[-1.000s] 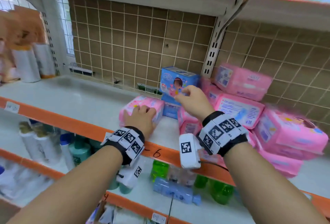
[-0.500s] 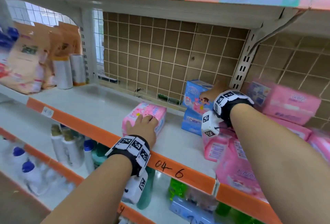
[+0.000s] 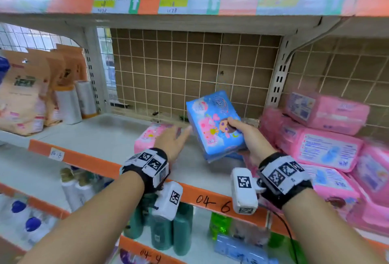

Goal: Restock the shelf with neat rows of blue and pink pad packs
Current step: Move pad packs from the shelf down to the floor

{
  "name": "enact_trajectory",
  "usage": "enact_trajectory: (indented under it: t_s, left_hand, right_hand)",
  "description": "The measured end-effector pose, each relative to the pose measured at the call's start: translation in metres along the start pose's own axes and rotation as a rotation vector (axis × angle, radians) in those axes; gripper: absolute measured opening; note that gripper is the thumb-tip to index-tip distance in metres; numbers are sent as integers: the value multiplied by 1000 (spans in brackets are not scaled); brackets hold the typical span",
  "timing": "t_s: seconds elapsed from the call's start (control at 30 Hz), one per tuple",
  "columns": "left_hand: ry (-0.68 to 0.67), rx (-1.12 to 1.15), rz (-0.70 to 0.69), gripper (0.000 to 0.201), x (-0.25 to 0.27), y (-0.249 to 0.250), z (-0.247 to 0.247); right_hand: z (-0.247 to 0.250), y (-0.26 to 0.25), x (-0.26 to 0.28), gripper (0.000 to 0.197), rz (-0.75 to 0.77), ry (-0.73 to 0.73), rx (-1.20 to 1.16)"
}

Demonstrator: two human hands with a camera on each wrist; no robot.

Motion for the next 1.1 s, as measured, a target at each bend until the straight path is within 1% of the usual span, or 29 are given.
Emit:
enact_trajectory:
  t_s: [0.03,0.07,0.1,0.13,0.17,0.2,0.23,0.27,0.3,0.33,0.4,0.47,0.5,0.53,0.57,0.6,0.67,0.7,0.73,0.77,0.83,0.87,0.93,0.97,1.03,1.07,1.1]
  left_hand:
    - [-40,291,-38,47,4,12,-9]
    - [-97,521,-50,44,9,23,-20]
    - [-130,682,-58,44,15,31,-29]
    - [-130,768,-75,52,20,34,-33]
    - [-113,781,-97,69,23,35,-35]
    - [-97,731,-115,85,24,33,-34]
    - [-72,641,-121,96,26,31,-29]
    - [-46,506,-115,105,24,26,-23]
    - [-18,331,-107,109,23,20,-15]
    - [23,125,-95,110,21,14,-6]
    - [73,-224,-103,105,20,8,6]
    - [55,-457,-123,99,19,3,5]
    - [25,-532,-108,98,17,-1,2]
    - [-4,-568,-75,97,14,-7,1]
    - [-30,-551,-28,98,10,-15,3]
    - [-56,-485,21,100,5,-23,6]
    - [-95,-319,86,105,-5,-37,13]
    - [-101,-277,92,105,-7,-41,15]
    - [-101,-267,85,105,-7,-43,16]
    - [-97,-282,75,105,-5,-43,16]
    - [-70,-349,64,104,1,-44,14]
    - [-54,-378,68,103,4,-46,14]
    - [-22,-433,83,101,10,-45,16]
    - [-2,-474,103,100,13,-45,18]
    - [30,-541,158,101,20,-40,20]
    - [9,-510,173,101,22,-35,18]
    - [-43,-412,159,97,22,-28,15]
  right_hand:
    - [-5,8,5,26,9,-16,-20]
    - [-8,15,8,28,21,-20,-40]
    - [-11,22,11,27,24,-8,-60]
    - [-13,30,14,26,23,4,-65]
    - [-14,36,16,27,9,1,-49]
    - [-16,42,19,25,-17,-15,-28]
    - [-17,45,21,21,-44,-39,30]
    - [-17,46,23,17,-62,-56,125]
    - [-16,46,22,15,-68,-64,246]
    - [-15,42,21,13,-58,-55,360]
    - [-10,32,14,7,-10,18,565]
    - [-4,23,5,25,32,98,735]
    - [-2,19,-1,31,42,125,784]
    - [-2,15,-5,35,52,138,834]
    - [-4,11,-9,39,52,131,887]
    - [-7,9,-15,43,50,104,964]
    - [-20,11,-23,54,21,-35,1192]
    - [-26,13,-27,58,1,-111,1293]
    - [-32,15,-30,61,-17,-176,1355]
    - [-38,17,-31,64,-37,-229,1365]
    - [-52,14,-35,65,-26,-276,1264]
    - [-60,9,-36,60,5,-274,1185]
    - [-72,-2,-37,45,68,-219,1044]
    - [-75,-6,-36,40,81,-174,985]
    - [-81,-2,-30,42,40,-117,900]
    - [-85,3,-25,42,1,-122,870]
    - [-91,9,-18,36,-25,-161,830]
Point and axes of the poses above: each hand's wrist, its own x-axis away from the middle knuckle, its own z-axis out of the back of the hand, y = z × x, the point moved 8 cm from there along -x, towards the middle knuckle, and after that the axes turned 4 degrees about -y, right-handed, at the moved point
